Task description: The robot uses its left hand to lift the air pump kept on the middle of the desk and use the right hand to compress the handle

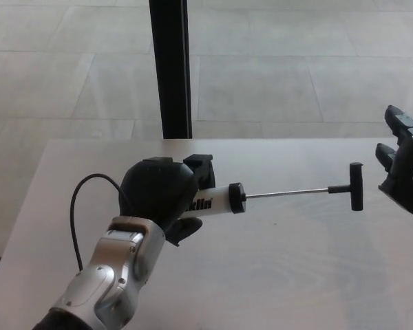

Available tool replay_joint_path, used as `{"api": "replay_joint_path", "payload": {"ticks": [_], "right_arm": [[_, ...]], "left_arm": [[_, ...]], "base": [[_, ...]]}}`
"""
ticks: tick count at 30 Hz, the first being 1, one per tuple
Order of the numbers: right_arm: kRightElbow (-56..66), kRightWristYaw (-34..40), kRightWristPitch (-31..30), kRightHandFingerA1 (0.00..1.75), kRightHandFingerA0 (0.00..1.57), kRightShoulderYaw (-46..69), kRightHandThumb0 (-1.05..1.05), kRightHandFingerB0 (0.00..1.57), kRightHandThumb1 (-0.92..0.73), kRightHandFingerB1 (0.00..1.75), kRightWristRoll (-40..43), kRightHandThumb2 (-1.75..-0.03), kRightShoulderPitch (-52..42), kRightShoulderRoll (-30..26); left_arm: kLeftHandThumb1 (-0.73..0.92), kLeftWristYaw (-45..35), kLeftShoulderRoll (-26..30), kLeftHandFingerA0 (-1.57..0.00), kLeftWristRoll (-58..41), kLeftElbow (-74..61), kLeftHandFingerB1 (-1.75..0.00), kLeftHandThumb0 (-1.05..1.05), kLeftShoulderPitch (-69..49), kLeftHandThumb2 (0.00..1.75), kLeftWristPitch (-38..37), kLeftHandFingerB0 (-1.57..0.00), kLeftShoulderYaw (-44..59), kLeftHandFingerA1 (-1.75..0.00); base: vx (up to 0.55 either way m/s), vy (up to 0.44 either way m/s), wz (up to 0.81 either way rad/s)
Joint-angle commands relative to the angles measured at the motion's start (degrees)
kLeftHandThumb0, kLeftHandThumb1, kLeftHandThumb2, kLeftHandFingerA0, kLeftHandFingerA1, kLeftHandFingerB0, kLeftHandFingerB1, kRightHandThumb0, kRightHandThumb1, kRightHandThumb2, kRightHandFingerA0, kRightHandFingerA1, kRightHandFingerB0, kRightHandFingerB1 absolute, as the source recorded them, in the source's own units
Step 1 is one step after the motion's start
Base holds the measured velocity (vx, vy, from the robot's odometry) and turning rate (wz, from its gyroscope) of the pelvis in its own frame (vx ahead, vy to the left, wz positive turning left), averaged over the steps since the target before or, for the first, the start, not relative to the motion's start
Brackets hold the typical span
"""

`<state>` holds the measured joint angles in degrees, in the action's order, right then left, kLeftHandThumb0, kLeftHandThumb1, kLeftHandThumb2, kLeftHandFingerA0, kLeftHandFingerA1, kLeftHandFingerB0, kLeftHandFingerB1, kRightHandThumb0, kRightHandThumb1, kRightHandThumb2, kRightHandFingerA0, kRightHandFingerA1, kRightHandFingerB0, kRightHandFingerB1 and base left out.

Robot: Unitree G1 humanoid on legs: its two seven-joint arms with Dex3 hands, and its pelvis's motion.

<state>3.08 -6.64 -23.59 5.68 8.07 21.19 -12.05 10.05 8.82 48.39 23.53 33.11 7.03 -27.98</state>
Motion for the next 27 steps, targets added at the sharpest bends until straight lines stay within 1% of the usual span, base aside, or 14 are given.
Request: {"api": "replay_joint_path", "payload": {"ticks": [1,2,5,7,8,9,12,16,19,20,22,24,26,27], "right_arm": [[3.1,1.6,-5.1,0.09,0.00,-2.2,-1.05,0.00,-0.90,0.00,-3.2,-1.33,0.9,-1.2],[2.9,2.0,-4.9,0.09,0.00,-2.3,-1.05,0.00,-0.89,0.00,-3.2,-1.32,0.9,-0.5],[3.1,2.1,-4.7,0.09,0.00,-2.4,-1.05,0.00,-0.90,0.00,-2.8,-1.32,0.3,0.4],[2.6,1.9,-2.9,0.11,0.00,-2.8,-1.04,0.00,-0.92,0.00,-1.9,-1.33,-0.9,2.3],[2.7,2.3,-3.1,0.12,0.00,-2.8,-1.03,0.00,-0.92,0.01,-1.8,-1.33,-1.1,3.0],[2.6,2.7,-2.8,0.13,0.00,-3.1,-1.02,0.00,-0.92,0.02,-2.0,-1.33,-1.4,3.7],[2.7,3.5,-1.9,0.13,0.00,-4.0,-1.03,0.00,-0.92,0.03,-2.8,-1.33,-1.9,5.8],[3.2,5.0,-1.5,0.13,0.00,-4.0,-1.00,0.00,-0.92,0.05,-3.0,-1.32,-2.5,8.5],[2.7,5.3,-0.9,0.13,0.00,-3.6,-1.02,0.00,-0.92,0.04,-2.7,-1.32,-2.7,9.8],[2.6,5.8,-0.8,0.14,0.00,-4.5,-1.01,0.00,-0.92,0.06,-3.5,-1.33,-3.0,10.4],[2.7,5.7,-0.3,0.14,0.00,-4.3,-1.01,0.00,-0.92,0.06,-3.4,-1.33,-3.4,10.8],[2.9,5.7,-0.2,0.12,0.00,-4.5,-1.01,0.00,-0.92,0.05,-3.7,-1.33,-3.4,10.9],[3.5,6.1,-0.5,0.12,0.00,-4.9,-1.01,0.00,-0.92,0.04,-4.2,-1.32,-3.0,11.0],[3.4,6.4,0.2,0.13,0.00,-5.3,-0.99,0.00,-0.92,0.05,-4.7,-1.32,-3.0,11.1]], "left_arm": [[0.57,1.1,0.3,-0.92,0.4,0.7,-1.57,-0.16,1.2,1.05,-0.7,-0.74,-0.2,-1.75],[0.59,1.2,0.3,-0.89,0.6,1.1,-1.53,-0.17,1.7,1.02,-0.6,-0.74,-0.3,-1.75],[0.58,1.4,0.4,-0.89,0.7,1.6,-1.54,-0.16,2.5,1.02,-0.7,-0.76,-0.5,-1.75],[0.54,3.4,-0.3,-0.94,0.1,2.0,-1.55,-0.16,3.3,1.03,-0.9,-0.77,0.4,-1.75],[0.57,3.0,-0.5,-0.93,0.2,2.0,-1.55,-0.18,3.6,1.02,-0.3,-0.75,0.4,-1.75],[0.55,2.8,-0.7,-0.93,0.3,2.2,-1.55,-0.18,4.2,1.07,0.2,-0.75,0.4,-1.75],[0.55,2.8,-2.0,-0.91,0.2,2.3,-1.58,-0.14,5.3,1.03,1.7,-0.71,0.8,-1.75],[0.53,4.1,-2.6,-0.93,-0.2,3.1,-1.49,-0.13,5.8,1.04,0.8,-0.77,1.4,-1.75],[0.53,4.2,-3.1,-0.92,-0.4,3.5,-1.50,-0.13,6.2,1.05,1.0,-0.76,1.6,-1.75],[0.54,4.1,-3.4,-0.91,-0.5,3.2,-1.41,-0.15,6.4,1.04,1.4,-0.79,2.0,-1.75],[0.56,3.6,-3.5,-0.90,-0.4,3.1,-1.38,-0.16,6.5,1.00,1.6,-0.78,2.0,-1.75],[0.58,3.4,-3.8,-0.91,-0.6,2.9,-1.49,-0.15,6.4,0.99,1.5,-0.76,2.2,-1.75],[0.54,3.9,-4.0,-0.92,-0.8,3.3,-1.52,-0.14,6.1,1.05,1.1,-0.76,2.3,-1.75],[0.55,3.0,-3.9,-0.91,0.0,3.1,-1.52,-0.15,6.1,1.04,1.8,-0.75,1.8,-1.75]], "base": [[0.00,0.000,0.00],[0.00,0.000,0.00],[0.00,0.000,0.00],[0.00,0.000,0.00],[0.00,0.000,0.00],[0.00,0.000,0.00],[0.00,0.000,0.00],[0.00,0.000,0.00],[0.00,0.000,0.00],[0.00,0.000,0.00],[0.00,0.000,0.00],[0.00,0.000,0.00],[0.00,0.000,0.00],[0.00,0.000,0.00]]}}
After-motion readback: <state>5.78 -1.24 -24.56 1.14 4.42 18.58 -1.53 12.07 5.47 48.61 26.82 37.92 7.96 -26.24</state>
